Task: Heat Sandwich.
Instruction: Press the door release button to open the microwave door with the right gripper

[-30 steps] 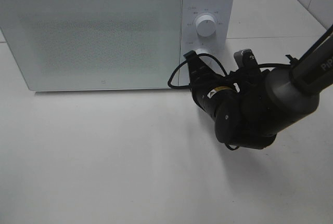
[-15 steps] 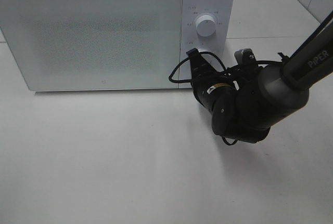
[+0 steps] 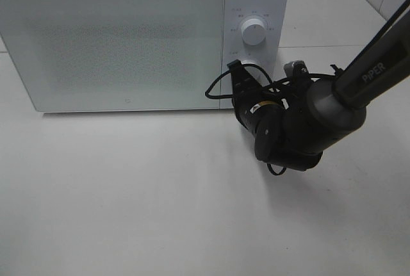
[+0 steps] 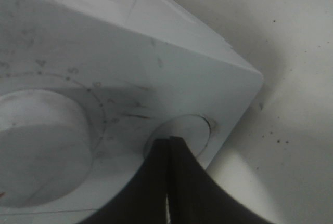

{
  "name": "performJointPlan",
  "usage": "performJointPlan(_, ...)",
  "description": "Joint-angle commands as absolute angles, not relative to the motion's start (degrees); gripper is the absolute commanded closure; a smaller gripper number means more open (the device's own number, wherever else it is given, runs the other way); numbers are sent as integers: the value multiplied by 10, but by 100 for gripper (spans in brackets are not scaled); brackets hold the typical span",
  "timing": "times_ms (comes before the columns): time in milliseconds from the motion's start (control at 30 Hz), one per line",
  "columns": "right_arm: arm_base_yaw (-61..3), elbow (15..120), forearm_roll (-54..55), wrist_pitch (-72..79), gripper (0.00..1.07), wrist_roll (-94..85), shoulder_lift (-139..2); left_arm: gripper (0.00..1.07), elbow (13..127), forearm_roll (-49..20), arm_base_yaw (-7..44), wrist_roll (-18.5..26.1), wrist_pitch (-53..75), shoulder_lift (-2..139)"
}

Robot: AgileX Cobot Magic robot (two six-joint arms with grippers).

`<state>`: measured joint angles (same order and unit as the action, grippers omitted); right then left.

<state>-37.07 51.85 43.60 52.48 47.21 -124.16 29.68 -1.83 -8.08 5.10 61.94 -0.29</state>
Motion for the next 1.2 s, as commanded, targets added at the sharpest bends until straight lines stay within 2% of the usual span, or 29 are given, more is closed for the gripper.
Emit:
performJointPlan(33,-358,535,416,527,107,462,-1244,39,296,-16,-77,49,611,-12)
performJointPlan(800,-329,551,405,650,107,451,-1243,39,296,-16,-77,49,611,-12)
performJointPlan(1200,-320,557,391,648,107,474,-1240,39,296,-16,-77,49,611,-12)
